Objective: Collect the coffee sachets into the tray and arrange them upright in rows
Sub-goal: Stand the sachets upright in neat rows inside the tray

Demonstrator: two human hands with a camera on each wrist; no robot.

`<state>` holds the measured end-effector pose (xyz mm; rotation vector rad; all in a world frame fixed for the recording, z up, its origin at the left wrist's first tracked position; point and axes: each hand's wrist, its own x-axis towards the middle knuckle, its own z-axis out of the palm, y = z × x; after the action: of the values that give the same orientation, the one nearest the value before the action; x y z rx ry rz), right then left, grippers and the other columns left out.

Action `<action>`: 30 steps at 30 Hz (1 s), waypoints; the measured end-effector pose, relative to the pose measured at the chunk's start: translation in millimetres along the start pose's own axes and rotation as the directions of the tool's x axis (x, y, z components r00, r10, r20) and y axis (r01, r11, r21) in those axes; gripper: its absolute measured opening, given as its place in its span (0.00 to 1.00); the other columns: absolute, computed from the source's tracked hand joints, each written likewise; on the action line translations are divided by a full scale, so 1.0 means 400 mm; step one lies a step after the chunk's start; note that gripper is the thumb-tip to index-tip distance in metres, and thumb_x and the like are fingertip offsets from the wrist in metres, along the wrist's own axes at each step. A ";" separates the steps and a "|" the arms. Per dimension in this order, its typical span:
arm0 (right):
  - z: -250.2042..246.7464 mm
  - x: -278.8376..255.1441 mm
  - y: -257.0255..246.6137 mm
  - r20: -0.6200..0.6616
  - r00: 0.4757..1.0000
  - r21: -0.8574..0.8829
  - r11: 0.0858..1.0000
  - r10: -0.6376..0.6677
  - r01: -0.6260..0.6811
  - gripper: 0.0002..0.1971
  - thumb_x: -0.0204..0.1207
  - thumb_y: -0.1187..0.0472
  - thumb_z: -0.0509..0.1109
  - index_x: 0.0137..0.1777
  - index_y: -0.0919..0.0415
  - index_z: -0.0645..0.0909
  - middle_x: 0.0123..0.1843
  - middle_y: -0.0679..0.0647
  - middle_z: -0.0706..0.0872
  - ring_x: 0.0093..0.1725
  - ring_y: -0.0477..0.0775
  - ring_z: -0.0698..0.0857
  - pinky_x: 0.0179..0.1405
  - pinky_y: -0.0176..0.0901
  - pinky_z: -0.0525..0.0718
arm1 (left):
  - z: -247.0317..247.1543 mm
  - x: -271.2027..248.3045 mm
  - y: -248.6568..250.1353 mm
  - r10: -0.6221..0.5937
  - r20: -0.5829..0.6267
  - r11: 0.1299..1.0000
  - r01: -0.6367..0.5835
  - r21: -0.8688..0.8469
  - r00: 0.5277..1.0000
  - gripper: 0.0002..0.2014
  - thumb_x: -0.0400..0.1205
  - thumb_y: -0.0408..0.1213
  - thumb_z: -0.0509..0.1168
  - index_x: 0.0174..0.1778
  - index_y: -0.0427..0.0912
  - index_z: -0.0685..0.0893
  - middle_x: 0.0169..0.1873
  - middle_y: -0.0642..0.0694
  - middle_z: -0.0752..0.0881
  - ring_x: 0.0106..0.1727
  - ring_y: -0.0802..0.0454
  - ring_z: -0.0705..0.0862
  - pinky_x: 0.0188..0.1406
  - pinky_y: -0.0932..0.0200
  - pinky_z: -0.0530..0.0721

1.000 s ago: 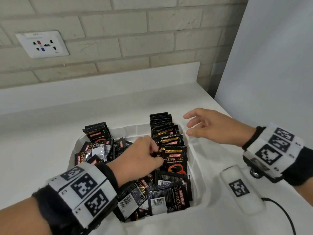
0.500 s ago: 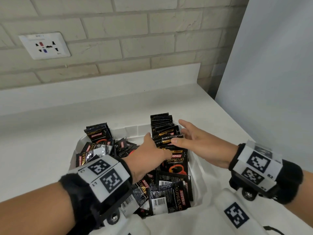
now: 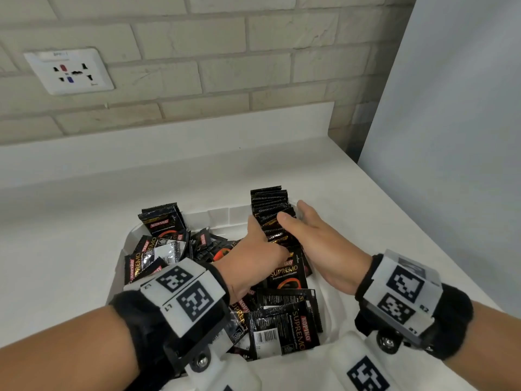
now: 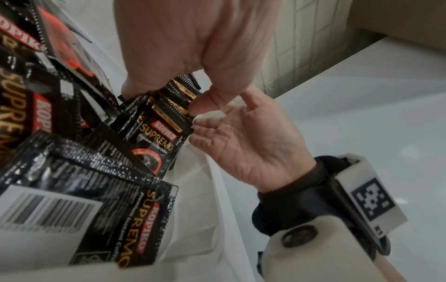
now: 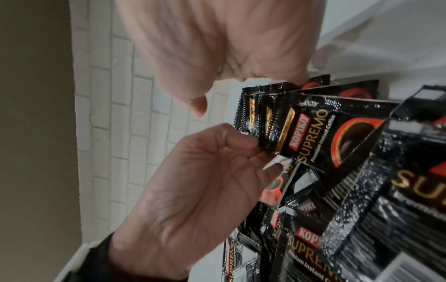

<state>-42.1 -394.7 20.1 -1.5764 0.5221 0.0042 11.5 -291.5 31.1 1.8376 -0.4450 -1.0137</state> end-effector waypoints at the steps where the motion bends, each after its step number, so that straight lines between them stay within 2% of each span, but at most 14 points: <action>1: 0.001 0.001 -0.006 -0.004 1.000 -0.009 1.000 0.003 -0.003 0.09 0.82 0.52 0.57 0.48 0.37 0.59 0.43 0.31 0.72 0.41 0.32 0.79 0.43 0.29 0.75 | -0.001 -0.002 -0.001 -0.004 -0.008 1.000 0.004 -0.008 1.000 0.22 0.80 0.19 0.55 0.44 0.55 0.58 0.33 0.55 0.64 0.21 0.70 0.77 0.11 0.80 0.68; 2: 0.001 0.003 -0.012 -0.007 1.000 -0.018 1.000 0.009 -0.009 0.07 0.82 0.50 0.56 0.51 0.39 0.58 0.43 0.31 0.70 0.44 0.34 0.77 0.46 0.30 0.73 | -0.003 -0.001 -0.004 -0.017 -0.017 1.000 0.017 -0.020 1.000 0.22 0.80 0.19 0.56 0.45 0.54 0.57 0.34 0.55 0.65 0.25 0.65 0.76 0.11 0.79 0.68; 4: -0.001 0.010 -0.020 -0.012 1.000 -0.033 0.999 0.027 -0.027 0.09 0.83 0.47 0.54 0.59 0.42 0.58 0.45 0.35 0.71 0.46 0.39 0.75 0.47 0.32 0.73 | -0.004 0.002 -0.007 -0.071 -0.037 0.996 0.069 -0.052 0.997 0.22 0.80 0.19 0.56 0.41 0.54 0.59 0.35 0.53 0.68 0.30 0.64 0.71 0.12 0.79 0.70; 5: -0.003 0.012 -0.022 -0.010 0.999 -0.045 0.998 0.037 -0.038 0.13 0.82 0.46 0.53 0.64 0.45 0.59 0.51 0.39 0.74 0.49 0.40 0.76 0.49 0.32 0.73 | -0.004 0.007 -0.014 -0.085 -0.035 0.994 0.082 -0.070 0.996 0.22 0.79 0.18 0.57 0.41 0.54 0.61 0.38 0.51 0.72 0.33 0.63 0.73 0.16 0.77 0.75; 7: -0.006 0.026 -0.017 -0.005 0.998 -0.060 0.996 0.059 -0.059 0.27 0.81 0.43 0.53 0.76 0.54 0.58 0.69 0.46 0.73 0.63 0.44 0.74 0.59 0.37 0.73 | -0.004 0.012 -0.024 -0.085 -0.044 0.993 0.082 -0.082 0.995 0.19 0.77 0.18 0.58 0.53 0.47 0.67 0.45 0.43 0.77 0.41 0.54 0.80 0.30 0.67 0.83; 8: -0.006 0.033 -0.013 0.003 0.998 -0.054 0.996 0.065 -0.065 0.30 0.81 0.41 0.53 0.78 0.57 0.58 0.72 0.49 0.72 0.67 0.46 0.74 0.60 0.40 0.75 | -0.004 0.012 -0.026 -0.078 -0.046 0.994 0.074 -0.081 0.996 0.21 0.77 0.18 0.58 0.60 0.43 0.67 0.48 0.40 0.79 0.43 0.51 0.81 0.34 0.62 0.84; 10: -0.003 0.039 -0.004 0.024 0.997 -0.012 0.998 0.067 -0.067 0.29 0.81 0.41 0.52 0.77 0.55 0.61 0.68 0.53 0.78 0.63 0.49 0.80 0.50 0.40 0.81 | -0.003 0.016 -0.030 -0.064 -0.042 0.994 0.060 -0.094 0.997 0.26 0.76 0.16 0.57 0.67 0.41 0.64 0.52 0.36 0.80 0.46 0.47 0.82 0.38 0.58 0.85; 14: 0.001 0.029 0.012 0.067 0.991 0.064 0.990 0.119 -0.124 0.26 0.81 0.40 0.51 0.77 0.46 0.60 0.66 0.53 0.80 0.59 0.50 0.84 0.40 0.37 0.85 | 0.002 0.018 -0.026 -0.040 -0.035 0.997 0.038 -0.074 0.999 0.30 0.77 0.17 0.53 0.71 0.48 0.60 0.57 0.35 0.81 0.55 0.40 0.83 0.47 0.48 0.87; 19: -0.005 0.025 0.019 0.090 0.989 0.180 0.974 0.121 -0.136 0.25 0.82 0.42 0.49 0.74 0.51 0.66 0.63 0.55 0.82 0.54 0.48 0.86 0.34 0.33 0.85 | 0.004 0.024 -0.025 -0.016 -0.025 0.999 0.015 -0.053 1.000 0.31 0.76 0.16 0.52 0.72 0.48 0.61 0.58 0.36 0.81 0.57 0.40 0.83 0.53 0.42 0.86; 23: -0.010 0.034 0.011 0.110 0.986 0.225 0.963 0.128 -0.150 0.26 0.82 0.41 0.47 0.71 0.55 0.71 0.59 0.57 0.84 0.43 0.46 0.86 0.29 0.33 0.85 | -0.001 0.029 -0.024 -0.001 -0.028 0.999 -0.001 -0.052 1.000 0.29 0.77 0.16 0.53 0.71 0.45 0.64 0.54 0.40 0.81 0.52 0.47 0.81 0.42 0.54 0.82; 25: -0.008 0.026 -0.001 0.135 0.981 0.240 0.956 0.142 -0.171 0.26 0.82 0.40 0.47 0.70 0.55 0.72 0.54 0.56 0.85 0.38 0.45 0.87 0.27 0.34 0.85 | -0.004 0.023 -0.015 0.003 -0.015 0.999 -0.003 -0.033 1.000 0.30 0.76 0.15 0.51 0.72 0.44 0.64 0.54 0.39 0.81 0.50 0.48 0.81 0.40 0.56 0.80; 27: -0.012 0.013 -0.015 0.130 0.983 0.224 0.961 0.133 -0.160 0.27 0.82 0.40 0.46 0.70 0.55 0.72 0.54 0.54 0.85 0.40 0.43 0.87 0.32 0.36 0.85 | -0.011 0.017 -0.004 0.011 -0.003 1.000 -0.011 -0.010 1.000 0.33 0.75 0.13 0.51 0.75 0.44 0.62 0.53 0.42 0.80 0.48 0.51 0.79 0.44 0.57 0.79; 29: -0.028 -0.001 -0.026 0.085 0.993 0.151 0.984 0.085 -0.098 0.29 0.80 0.40 0.48 0.76 0.55 0.65 0.67 0.53 0.79 0.58 0.45 0.82 0.53 0.43 0.83 | -0.035 0.005 0.011 0.007 -0.041 0.999 -0.006 0.036 0.999 0.37 0.77 0.13 0.51 0.81 0.43 0.54 0.59 0.48 0.75 0.46 0.57 0.77 0.47 0.64 0.78; 30: -0.037 -0.012 -0.035 0.050 0.997 0.090 0.994 0.061 -0.065 0.30 0.80 0.41 0.51 0.79 0.54 0.59 0.74 0.51 0.72 0.68 0.47 0.76 0.65 0.46 0.77 | -0.053 -0.001 0.018 0.013 -0.077 0.998 -0.008 0.069 0.997 0.38 0.78 0.14 0.52 0.82 0.43 0.51 0.67 0.46 0.71 0.54 0.55 0.78 0.51 0.66 0.78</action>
<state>-46.2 -407.2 36.3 -1.4665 0.5273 0.0646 29.3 -282.6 41.7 1.9271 -0.4476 -0.9271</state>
